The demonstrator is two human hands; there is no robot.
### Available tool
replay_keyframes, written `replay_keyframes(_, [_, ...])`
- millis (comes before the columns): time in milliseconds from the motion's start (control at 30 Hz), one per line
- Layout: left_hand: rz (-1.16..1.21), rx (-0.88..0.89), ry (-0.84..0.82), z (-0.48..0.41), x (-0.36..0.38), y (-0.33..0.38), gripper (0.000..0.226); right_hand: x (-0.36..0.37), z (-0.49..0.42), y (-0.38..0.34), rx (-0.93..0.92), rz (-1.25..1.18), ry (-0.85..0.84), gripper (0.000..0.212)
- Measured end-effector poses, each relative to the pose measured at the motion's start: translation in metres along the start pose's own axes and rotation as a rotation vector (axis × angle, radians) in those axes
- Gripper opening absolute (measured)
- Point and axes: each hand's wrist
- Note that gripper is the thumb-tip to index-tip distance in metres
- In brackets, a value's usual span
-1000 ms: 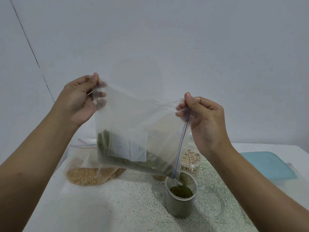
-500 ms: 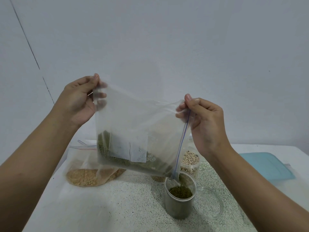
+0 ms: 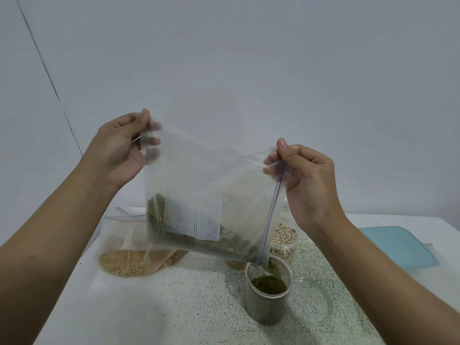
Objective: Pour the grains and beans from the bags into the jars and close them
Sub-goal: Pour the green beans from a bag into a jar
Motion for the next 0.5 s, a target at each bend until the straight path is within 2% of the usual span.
replay_keyframes(500, [0.005, 0.007, 0.01, -0.0008, 0.0001, 0.0033, 0.031, 0.0018, -0.0017, -0.0007, -0.004, 0.005, 0.009, 0.022])
Point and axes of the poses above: each hand's wrist, its own z-axis away from the middle knuckle, its own x-axis out of the palm, y = z × x, and after that the axes turned 13 degrees about -y, right-handed
